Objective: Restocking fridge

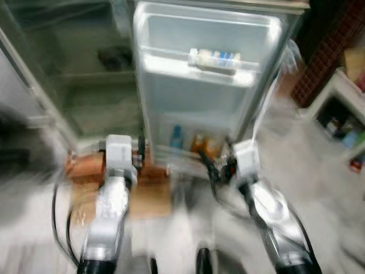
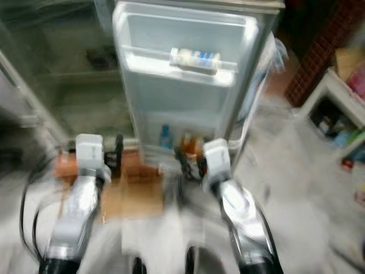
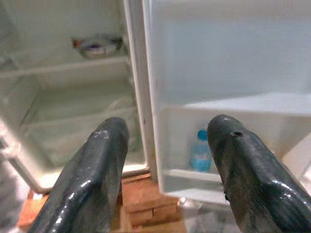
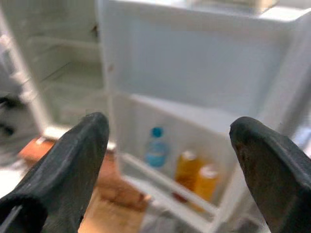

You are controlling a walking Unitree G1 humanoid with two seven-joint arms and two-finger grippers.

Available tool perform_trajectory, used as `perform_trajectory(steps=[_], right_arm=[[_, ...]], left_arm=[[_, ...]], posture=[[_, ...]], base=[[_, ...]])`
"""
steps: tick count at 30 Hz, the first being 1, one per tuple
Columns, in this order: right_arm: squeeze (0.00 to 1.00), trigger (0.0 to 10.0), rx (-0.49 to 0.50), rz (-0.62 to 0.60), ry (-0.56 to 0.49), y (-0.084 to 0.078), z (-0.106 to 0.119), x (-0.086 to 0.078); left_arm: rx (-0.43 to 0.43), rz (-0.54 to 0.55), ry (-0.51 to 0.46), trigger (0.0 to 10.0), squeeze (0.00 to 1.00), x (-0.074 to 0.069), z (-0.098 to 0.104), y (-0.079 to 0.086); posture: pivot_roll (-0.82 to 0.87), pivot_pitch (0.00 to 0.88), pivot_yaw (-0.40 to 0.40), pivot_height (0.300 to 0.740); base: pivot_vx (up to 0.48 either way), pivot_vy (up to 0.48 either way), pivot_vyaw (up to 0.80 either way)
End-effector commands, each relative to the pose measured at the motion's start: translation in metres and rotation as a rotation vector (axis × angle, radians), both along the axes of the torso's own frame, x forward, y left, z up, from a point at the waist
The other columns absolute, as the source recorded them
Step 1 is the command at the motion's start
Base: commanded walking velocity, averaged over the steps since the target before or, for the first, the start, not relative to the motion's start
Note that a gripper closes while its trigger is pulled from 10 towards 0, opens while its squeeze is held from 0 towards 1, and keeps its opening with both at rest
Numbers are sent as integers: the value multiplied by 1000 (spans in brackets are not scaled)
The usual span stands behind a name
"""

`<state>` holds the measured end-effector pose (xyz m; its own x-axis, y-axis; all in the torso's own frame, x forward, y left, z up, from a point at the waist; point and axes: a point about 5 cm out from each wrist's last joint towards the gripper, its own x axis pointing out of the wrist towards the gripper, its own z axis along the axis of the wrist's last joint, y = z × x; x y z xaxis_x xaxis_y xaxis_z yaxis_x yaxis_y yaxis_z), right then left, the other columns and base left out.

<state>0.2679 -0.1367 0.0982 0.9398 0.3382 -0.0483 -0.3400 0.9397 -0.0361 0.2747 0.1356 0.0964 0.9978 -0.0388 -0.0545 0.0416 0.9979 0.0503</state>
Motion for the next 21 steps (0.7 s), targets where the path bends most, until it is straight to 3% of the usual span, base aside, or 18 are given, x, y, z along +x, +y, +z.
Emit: perform_trajectory(steps=[1, 7, 14, 17, 21], right_arm=[[0, 10000, 4, -44, -30, -5, 7, 9], [0, 10000, -10, -57, -66, -6, 12, 12], [0, 10000, -10, -65, -77, -5, 12, 11], [0, 10000, -9, -64, -89, -5, 14, 11], [0, 10000, -12, -57, -101, -4, 15, 12]], left_arm=[[-7, 12, -13, 10000, 0, -1, 2, 4], [-17, 15, -25, 10000, 0, 0, 4, 5], [-23, 4, -36, 10000, 0, -2, 5, 5], [-21, 8, -36, 10000, 0, -2, 4, 6], [-31, 9, -37, 10000, 0, -2, 5, 5]], posture=[[-28, 83, 27, 740], [-26, 88, 29, 740], [-26, 94, 29, 740], [-26, 97, 27, 740], [-25, 102, 25, 740]], base=[[266, 0, 0], [329, 0, 0], [76, 0, 0], [308, -360, 0], [310, -362, 708]])
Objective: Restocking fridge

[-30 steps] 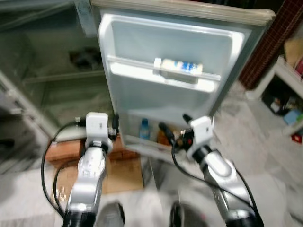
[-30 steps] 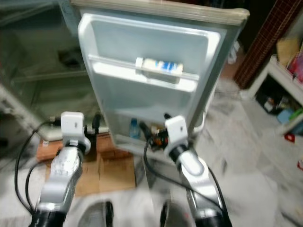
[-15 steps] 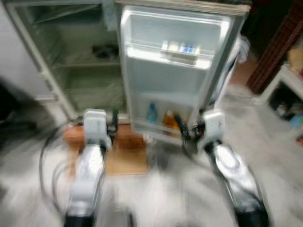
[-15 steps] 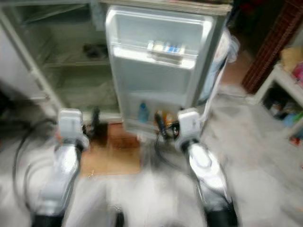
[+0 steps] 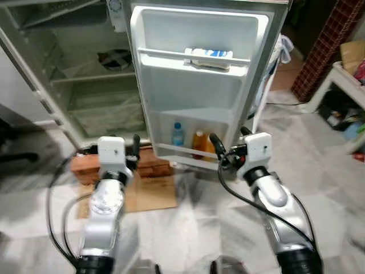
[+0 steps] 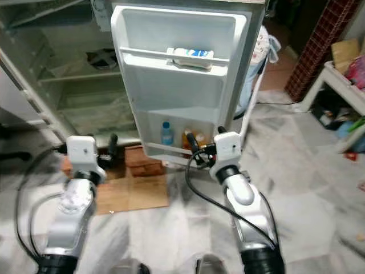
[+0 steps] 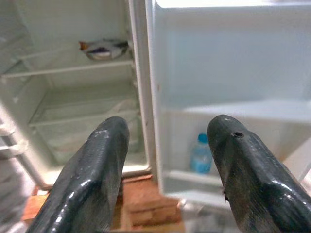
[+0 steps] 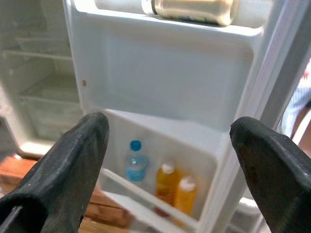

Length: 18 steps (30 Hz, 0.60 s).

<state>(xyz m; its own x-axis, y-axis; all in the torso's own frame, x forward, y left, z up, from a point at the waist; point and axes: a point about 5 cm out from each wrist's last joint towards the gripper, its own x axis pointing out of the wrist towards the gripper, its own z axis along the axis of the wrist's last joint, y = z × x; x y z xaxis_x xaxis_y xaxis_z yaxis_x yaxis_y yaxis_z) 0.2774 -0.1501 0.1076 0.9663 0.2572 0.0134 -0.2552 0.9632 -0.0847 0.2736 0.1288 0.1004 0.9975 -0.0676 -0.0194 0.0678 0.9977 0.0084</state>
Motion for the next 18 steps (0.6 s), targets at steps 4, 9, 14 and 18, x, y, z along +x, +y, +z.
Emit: perform_trajectory(steps=[4, 9, 14, 18], right_arm=[[0, 10000, 15, 30, -29, 9, 6, 2], [0, 10000, 11, 30, -31, 9, 5, 2], [0, 10000, 14, 21, -31, 6, 4, 2], [0, 10000, 6, 13, -25, 0, 1, -2]], left_arm=[[9, 38, 1, 10000, 0, -1, 0, 12], [3, 31, 4, 10000, 0, -2, 0, 11], [5, 34, 6, 10000, 0, -2, -1, 11], [11, 54, 16, 10000, 0, -2, -2, 13]], posture=[[-24, 103, 23, 740], [-23, 102, 23, 740], [-22, 100, 24, 740], [-19, 98, 20, 740]], base=[[311, -361, 756], [314, -359, 695], [315, -359, 208], [0, 0, 0]])
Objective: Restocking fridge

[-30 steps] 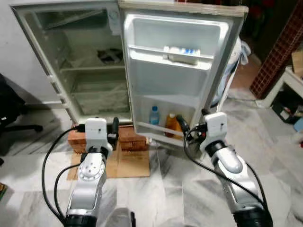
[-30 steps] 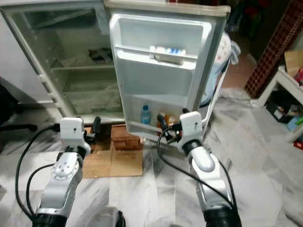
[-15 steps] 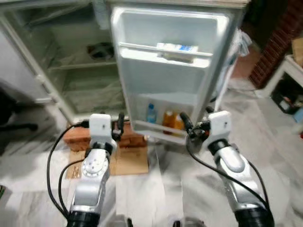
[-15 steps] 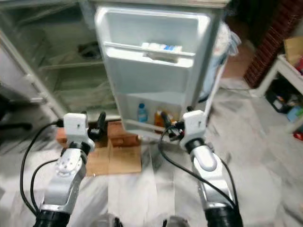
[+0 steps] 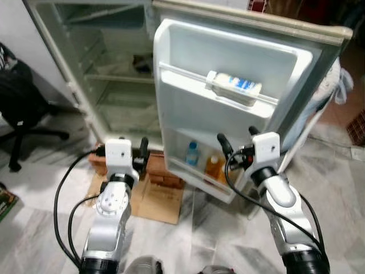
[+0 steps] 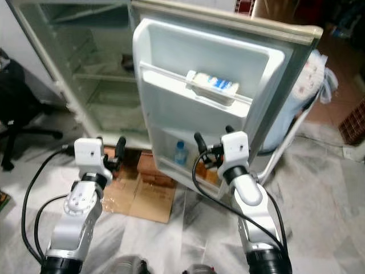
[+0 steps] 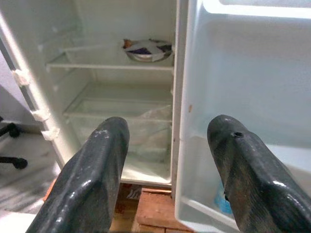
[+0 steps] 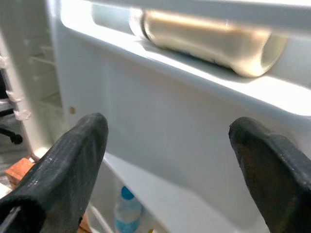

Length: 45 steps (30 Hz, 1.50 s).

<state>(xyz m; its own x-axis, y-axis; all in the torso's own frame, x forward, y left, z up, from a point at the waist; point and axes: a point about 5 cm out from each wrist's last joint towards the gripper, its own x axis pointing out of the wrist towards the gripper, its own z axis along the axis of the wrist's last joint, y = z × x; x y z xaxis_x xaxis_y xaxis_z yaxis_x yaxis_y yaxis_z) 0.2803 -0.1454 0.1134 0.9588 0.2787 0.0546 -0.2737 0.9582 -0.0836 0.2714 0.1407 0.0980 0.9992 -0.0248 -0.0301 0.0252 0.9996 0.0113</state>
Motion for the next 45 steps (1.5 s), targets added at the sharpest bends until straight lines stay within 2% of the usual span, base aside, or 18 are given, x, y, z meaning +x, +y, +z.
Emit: perform_trajectory(steps=[1, 6, 8, 11, 13, 15, 20, 21, 25, 27, 29, 30, 31, 33, 38, 41, 43, 45], right_arm=[[0, 10000, -9, -10, 16, -6, -6, -6], [0, 10000, -31, 11, 40, -18, -14, -16], [0, 10000, -39, 55, 102, -29, -25, -28], [0, 10000, -51, 101, 159, -33, -34, -36], [0, 10000, -68, 222, 272, -36, -52, -49], [0, 10000, -102, 242, 313, -42, -60, -51], [0, 10000, -153, 178, 312, -57, -61, -35], [0, 10000, -172, 127, 316, -66, -59, -24], [0, 10000, -235, 36, 325, -82, -57, -9], [0, 10000, -286, -64, 286, -92, -51, 4], [0, 10000, -251, -178, 203, -96, -35, 20], [0, 10000, -219, -222, 142, -95, -25, 28], [0, 10000, -160, -226, 109, -89, -17, 34], [0, 10000, -109, -207, 76, -81, -9, 39], [0, 10000, -60, -142, 46, -67, -3, 42], [0, 10000, -5, -129, 49, -63, -4, 43], [0, 10000, 81, -88, 54, -56, -4, 41], [0, 10000, 91, -65, 57, -52, -4, 39]], left_arm=[[7, 11, 5, 10000, 0, 0, 0, 1], [6, 13, 9, 10000, 0, 0, 0, 2], [6, 12, 8, 10000, 0, 0, 0, 2], [6, 12, 8, 10000, 0, 0, 0, 3], [8, 7, 8, 10000, 0, 1, 0, 2], [9, 4, 7, 10000, 0, 2, 1, 2], [10, 0, 5, 10000, 0, 3, 2, 1], [11, -1, 5, 10000, 0, 2, 2, 2], [17, 0, 7, 10000, 0, 1, 2, 3], [20, 3, 10, 10000, 0, 0, 2, 5], [24, 5, 14, 10000, 0, 0, 2, 5], [25, 5, 15, 10000, 0, 0, 1, 5], [26, 1, 15, 10000, 0, 0, 1, 4], [27, -2, 15, 10000, 0, 0, 2, 2], [30, 13, 52, 10000, 0, 1, -2, 0], [21, 6, 55, 10000, 0, 1, -3, -1], [17, 5, 57, 10000, 0, 2, -3, -1], [18, 5, 57, 10000, 0, 2, -3, -2]], posture=[[-19, 98, 20, 740], [-18, 95, 18, 740], [-19, 94, 19, 740], [-21, 92, 21, 740], [-23, 90, 27, 740], [-22, 90, 26, 740], [-12, 89, 31, 740], [-12, 89, 31, 740], [3, 88, 32, 740], [9, 88, 33, 740], [11, 86, 35, 740], [11, 86, 35, 740], [15, 85, 35, 740], [15, 85, 35, 740], [19, 81, 35, 740], [18, 80, 35, 740], [14, 79, 34, 740], [13, 77, 35, 740]], base=[[0, 0, 0], [0, 0, 0], [0, 0, 0], [0, 0, 0], [0, 0, 0], [0, 0, 0], [0, 0, 0], [0, 0, 0], [0, 0, 0], [0, 0, 0], [0, 0, 0], [0, 0, 0], [0, 0, 0], [0, 0, 0], [0, 0, 0], [0, 0, 0], [0, 0, 0], [0, 0, 0]])
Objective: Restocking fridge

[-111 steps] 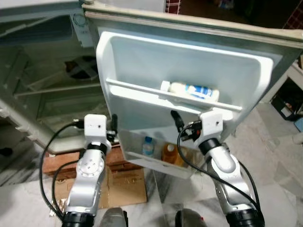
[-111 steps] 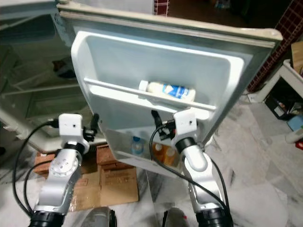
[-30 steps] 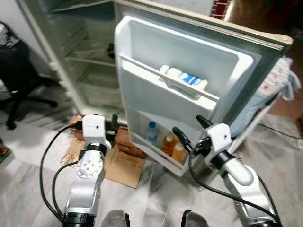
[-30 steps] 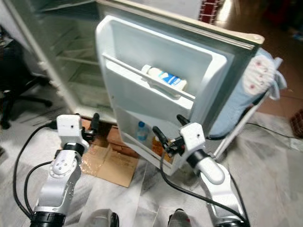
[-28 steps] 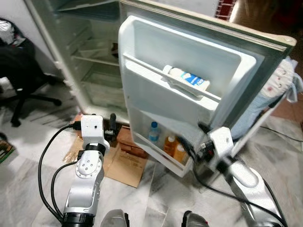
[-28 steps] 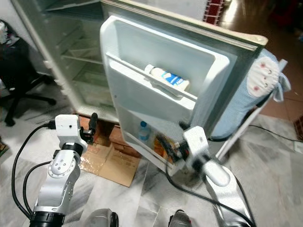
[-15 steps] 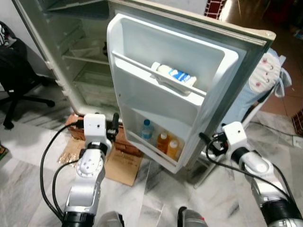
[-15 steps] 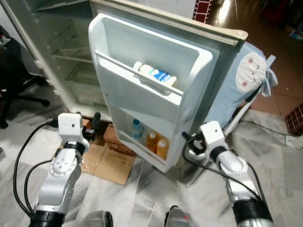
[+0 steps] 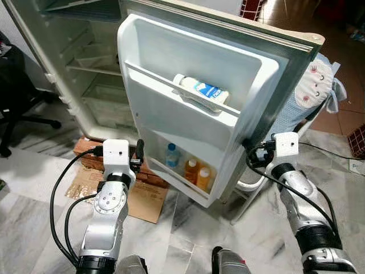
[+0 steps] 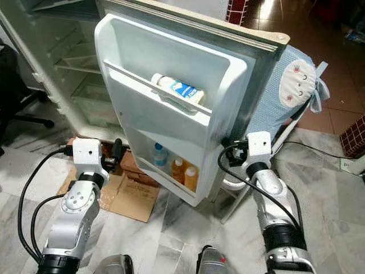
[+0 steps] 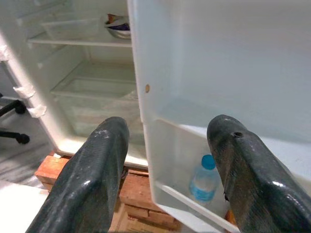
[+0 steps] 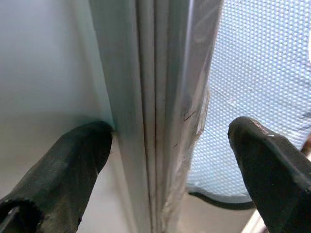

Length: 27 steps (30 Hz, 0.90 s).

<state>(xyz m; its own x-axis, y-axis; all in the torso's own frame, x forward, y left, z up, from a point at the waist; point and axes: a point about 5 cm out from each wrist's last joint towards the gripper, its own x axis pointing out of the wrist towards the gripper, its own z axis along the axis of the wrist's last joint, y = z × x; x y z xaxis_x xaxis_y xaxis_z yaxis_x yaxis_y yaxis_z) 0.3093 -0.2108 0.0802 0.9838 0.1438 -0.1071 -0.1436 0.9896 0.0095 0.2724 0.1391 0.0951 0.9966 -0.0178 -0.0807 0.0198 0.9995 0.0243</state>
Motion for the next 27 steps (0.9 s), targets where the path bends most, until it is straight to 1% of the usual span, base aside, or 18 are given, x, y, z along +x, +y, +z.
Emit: perform_trajectory(steps=[1, 2, 4, 5, 7, 14, 20, 22, 27], right_arm=[[0, 10000, 38, 80, -124, 15, 29, 9], [0, 10000, 76, 139, -108, 25, 26, 5], [0, 10000, 116, 197, -87, 34, 24, 1], [0, 10000, 121, 239, -81, 40, 22, -4], [0, 10000, 111, 246, -81, 41, 21, -5], [0, 10000, 103, 236, -74, 41, 20, -7], [0, 10000, 85, 190, -93, 37, 24, -4], [0, 10000, 91, 192, -84, 37, 23, -4], [0, 10000, 74, 259, -25, 34, 15, -9]], left_arm=[[4, 0, 7, 10000, 0, 1, 0, 0], [3, 1, 7, 10000, 0, 1, 0, 0], [3, 5, 13, 10000, 0, 1, 0, 0], [3, 4, 19, 10000, 0, 2, -1, 0], [2, 3, 21, 10000, 0, 2, -1, 0], [7, -2, 19, 10000, 0, 2, -1, -1], [12, -1, 33, 10000, 0, 3, -2, -1], [12, -1, 33, 10000, 0, 4, -2, -2], [13, -3, 32, 10000, 0, 4, -2, -2]], posture=[[13, 77, 35, 740], [12, 76, 36, 740], [11, 76, 36, 740], [11, 76, 36, 740], [9, 77, 39, 740], [9, 77, 39, 740], [7, 76, 40, 740], [6, 74, 39, 740], [4, 74, 38, 740]], base=[[0, 0, 0], [0, 0, 669], [0, 0, 678], [0, 435, 438], [0, 454, 219], [0, 471, 0], [0, 469, 0], [0, 469, 0], [0, 465, 0]])
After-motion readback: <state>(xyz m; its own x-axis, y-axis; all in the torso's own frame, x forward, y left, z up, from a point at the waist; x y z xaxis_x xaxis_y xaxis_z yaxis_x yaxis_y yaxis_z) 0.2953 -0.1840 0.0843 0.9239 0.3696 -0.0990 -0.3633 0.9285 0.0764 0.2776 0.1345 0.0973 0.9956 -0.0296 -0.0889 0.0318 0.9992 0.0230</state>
